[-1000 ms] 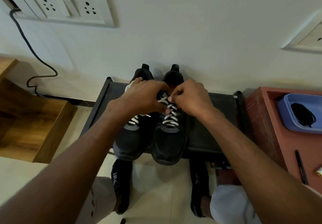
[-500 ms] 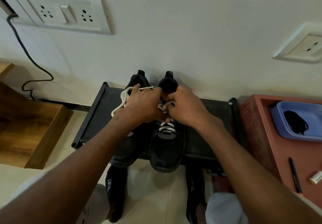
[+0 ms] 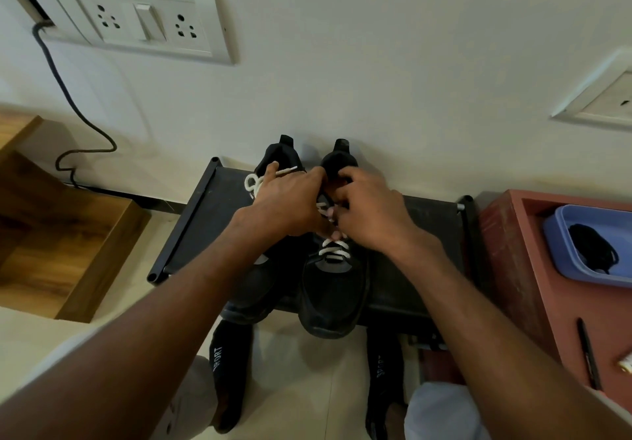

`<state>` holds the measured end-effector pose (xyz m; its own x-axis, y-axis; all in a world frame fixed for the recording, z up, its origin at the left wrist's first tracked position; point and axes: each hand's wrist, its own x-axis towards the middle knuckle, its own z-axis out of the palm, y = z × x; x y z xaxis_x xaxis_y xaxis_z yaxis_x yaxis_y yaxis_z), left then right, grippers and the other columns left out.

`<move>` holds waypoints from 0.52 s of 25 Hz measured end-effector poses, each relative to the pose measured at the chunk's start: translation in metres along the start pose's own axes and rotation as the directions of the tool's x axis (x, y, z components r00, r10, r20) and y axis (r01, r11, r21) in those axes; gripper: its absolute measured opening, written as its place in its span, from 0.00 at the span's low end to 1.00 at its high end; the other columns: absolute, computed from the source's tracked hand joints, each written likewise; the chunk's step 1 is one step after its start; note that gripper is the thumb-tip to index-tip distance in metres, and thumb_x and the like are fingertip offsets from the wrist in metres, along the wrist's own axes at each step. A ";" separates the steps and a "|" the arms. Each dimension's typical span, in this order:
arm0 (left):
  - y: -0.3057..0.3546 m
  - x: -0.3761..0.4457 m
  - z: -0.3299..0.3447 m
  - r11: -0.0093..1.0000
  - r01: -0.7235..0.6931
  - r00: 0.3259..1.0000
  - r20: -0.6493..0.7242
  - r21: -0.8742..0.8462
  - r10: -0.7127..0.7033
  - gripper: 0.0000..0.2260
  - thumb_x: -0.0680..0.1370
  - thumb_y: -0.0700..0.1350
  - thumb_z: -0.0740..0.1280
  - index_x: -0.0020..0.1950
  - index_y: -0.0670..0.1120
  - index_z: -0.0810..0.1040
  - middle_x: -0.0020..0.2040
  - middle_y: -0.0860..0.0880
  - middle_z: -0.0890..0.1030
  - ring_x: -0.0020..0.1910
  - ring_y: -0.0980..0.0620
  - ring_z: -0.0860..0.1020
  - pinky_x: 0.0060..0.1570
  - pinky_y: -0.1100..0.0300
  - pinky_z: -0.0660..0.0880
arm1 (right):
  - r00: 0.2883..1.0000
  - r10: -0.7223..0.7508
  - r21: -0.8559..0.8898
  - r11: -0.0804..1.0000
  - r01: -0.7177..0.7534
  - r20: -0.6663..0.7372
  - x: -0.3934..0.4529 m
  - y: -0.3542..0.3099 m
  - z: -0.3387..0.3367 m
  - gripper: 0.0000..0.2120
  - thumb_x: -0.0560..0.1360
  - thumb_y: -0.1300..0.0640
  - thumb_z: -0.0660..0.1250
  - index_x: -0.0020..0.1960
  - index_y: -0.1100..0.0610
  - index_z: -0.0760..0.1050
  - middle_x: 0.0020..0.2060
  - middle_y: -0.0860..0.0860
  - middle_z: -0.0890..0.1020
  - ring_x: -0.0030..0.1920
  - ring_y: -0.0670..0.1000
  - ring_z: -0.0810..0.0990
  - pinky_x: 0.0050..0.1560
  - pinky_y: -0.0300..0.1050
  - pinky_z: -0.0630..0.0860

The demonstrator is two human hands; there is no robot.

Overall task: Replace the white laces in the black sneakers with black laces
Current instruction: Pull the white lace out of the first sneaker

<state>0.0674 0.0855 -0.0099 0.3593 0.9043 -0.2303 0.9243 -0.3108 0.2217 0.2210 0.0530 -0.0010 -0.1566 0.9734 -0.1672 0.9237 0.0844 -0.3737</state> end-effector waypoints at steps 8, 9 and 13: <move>-0.001 -0.003 0.000 1.000 0.020 1.000 0.018 -0.014 -0.020 0.47 0.65 0.72 0.75 0.75 0.49 0.63 0.68 0.50 0.79 0.71 0.46 0.74 0.78 0.36 0.42 | 0.948 0.057 0.017 0.998 -0.055 -0.312 -0.004 0.012 -0.018 0.20 0.77 0.58 0.71 0.68 0.48 0.78 0.78 0.49 0.62 0.78 0.54 0.61 0.69 0.62 0.69; 0.000 -0.002 -0.001 1.000 0.019 1.000 0.019 -0.016 -0.019 0.47 0.65 0.71 0.75 0.75 0.49 0.63 0.68 0.50 0.79 0.71 0.46 0.75 0.78 0.36 0.43 | 0.987 0.010 -0.043 0.999 -0.017 -0.162 -0.003 0.008 -0.010 0.19 0.78 0.57 0.70 0.68 0.47 0.78 0.81 0.47 0.59 0.80 0.53 0.57 0.72 0.65 0.64; -0.001 -0.005 -0.002 0.999 0.026 0.999 0.021 -0.030 -0.025 0.47 0.65 0.71 0.76 0.74 0.49 0.64 0.66 0.50 0.80 0.70 0.46 0.75 0.78 0.37 0.44 | 0.967 0.077 0.151 0.988 -0.041 -0.241 0.001 0.000 0.003 0.07 0.78 0.55 0.71 0.49 0.46 0.86 0.64 0.42 0.79 0.62 0.46 0.78 0.67 0.59 0.70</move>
<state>0.0648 0.0816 -0.0073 0.3384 0.9057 -0.2554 0.9290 -0.2783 0.2441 0.2192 0.0535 -0.0041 0.0037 0.9996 0.0295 0.8660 0.0115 -0.5000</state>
